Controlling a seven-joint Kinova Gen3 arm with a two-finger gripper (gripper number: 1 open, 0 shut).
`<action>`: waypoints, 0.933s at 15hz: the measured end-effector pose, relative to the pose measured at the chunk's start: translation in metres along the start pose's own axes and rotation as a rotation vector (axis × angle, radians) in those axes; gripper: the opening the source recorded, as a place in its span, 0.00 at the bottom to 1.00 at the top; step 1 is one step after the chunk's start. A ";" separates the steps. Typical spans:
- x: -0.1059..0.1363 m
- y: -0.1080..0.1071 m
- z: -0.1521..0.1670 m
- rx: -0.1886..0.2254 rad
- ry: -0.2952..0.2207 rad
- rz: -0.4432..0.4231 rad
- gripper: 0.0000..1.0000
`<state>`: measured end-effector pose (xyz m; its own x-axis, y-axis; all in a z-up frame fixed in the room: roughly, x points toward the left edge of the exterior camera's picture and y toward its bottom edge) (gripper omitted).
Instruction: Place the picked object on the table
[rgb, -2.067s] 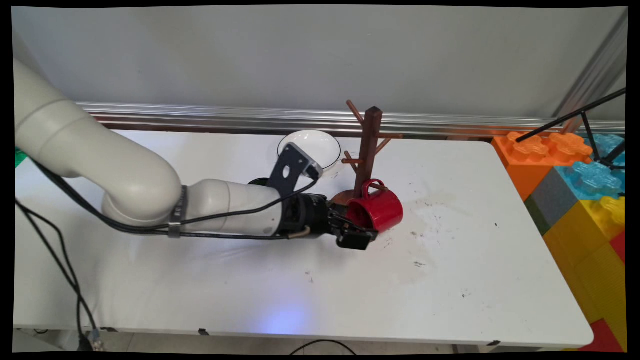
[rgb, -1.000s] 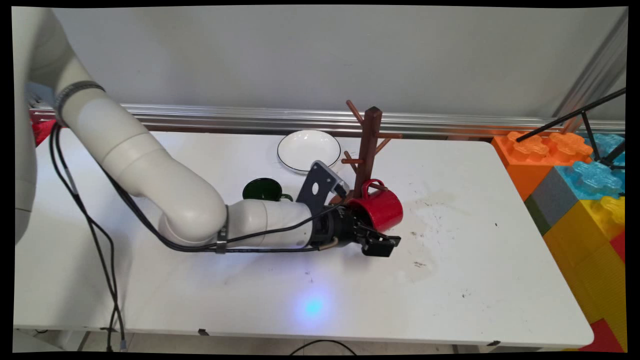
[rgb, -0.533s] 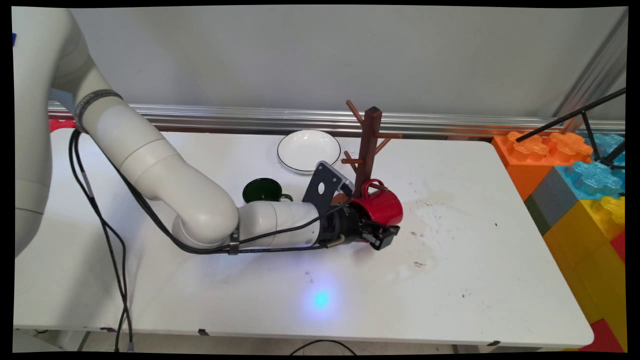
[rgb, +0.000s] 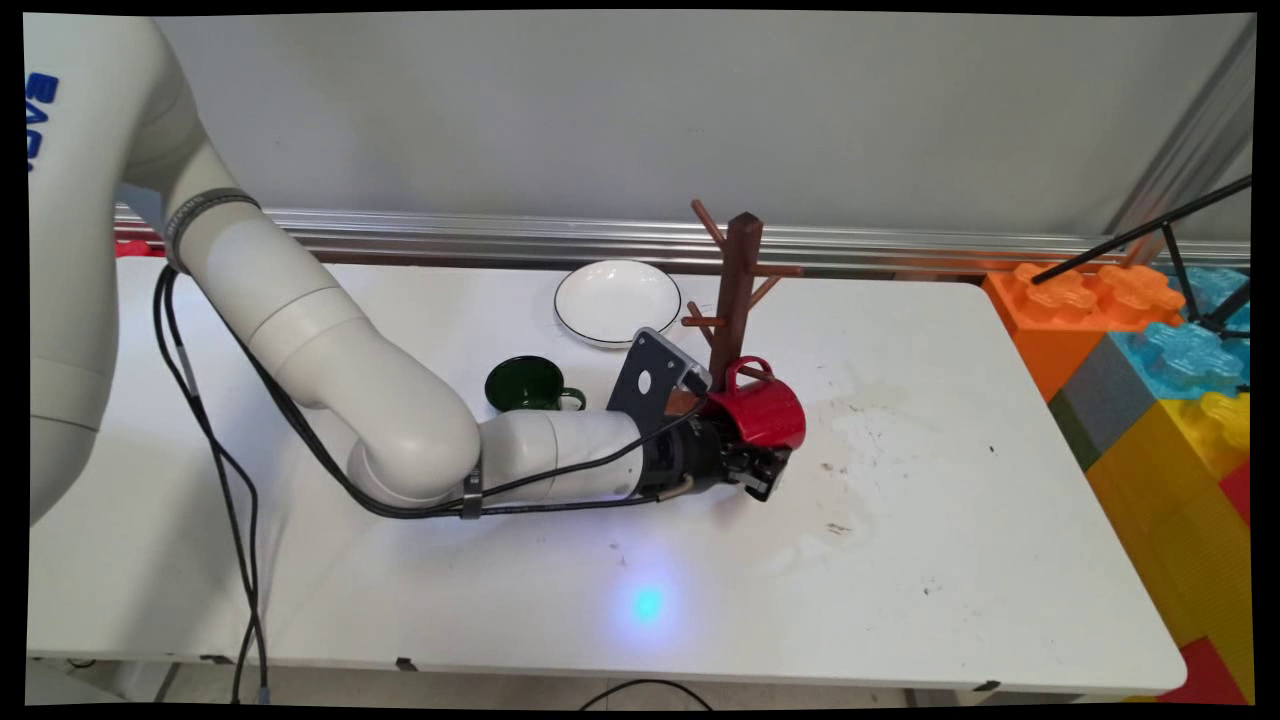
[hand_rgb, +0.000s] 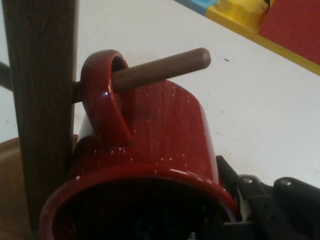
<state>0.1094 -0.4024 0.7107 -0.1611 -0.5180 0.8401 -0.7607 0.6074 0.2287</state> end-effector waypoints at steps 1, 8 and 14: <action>0.000 0.001 -0.001 -0.001 0.002 -0.003 0.00; 0.004 0.013 -0.013 -0.016 0.021 -0.011 0.00; 0.009 0.031 -0.031 -0.062 0.041 0.007 0.00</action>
<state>0.1038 -0.3697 0.7403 -0.1395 -0.4893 0.8609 -0.7194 0.6475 0.2514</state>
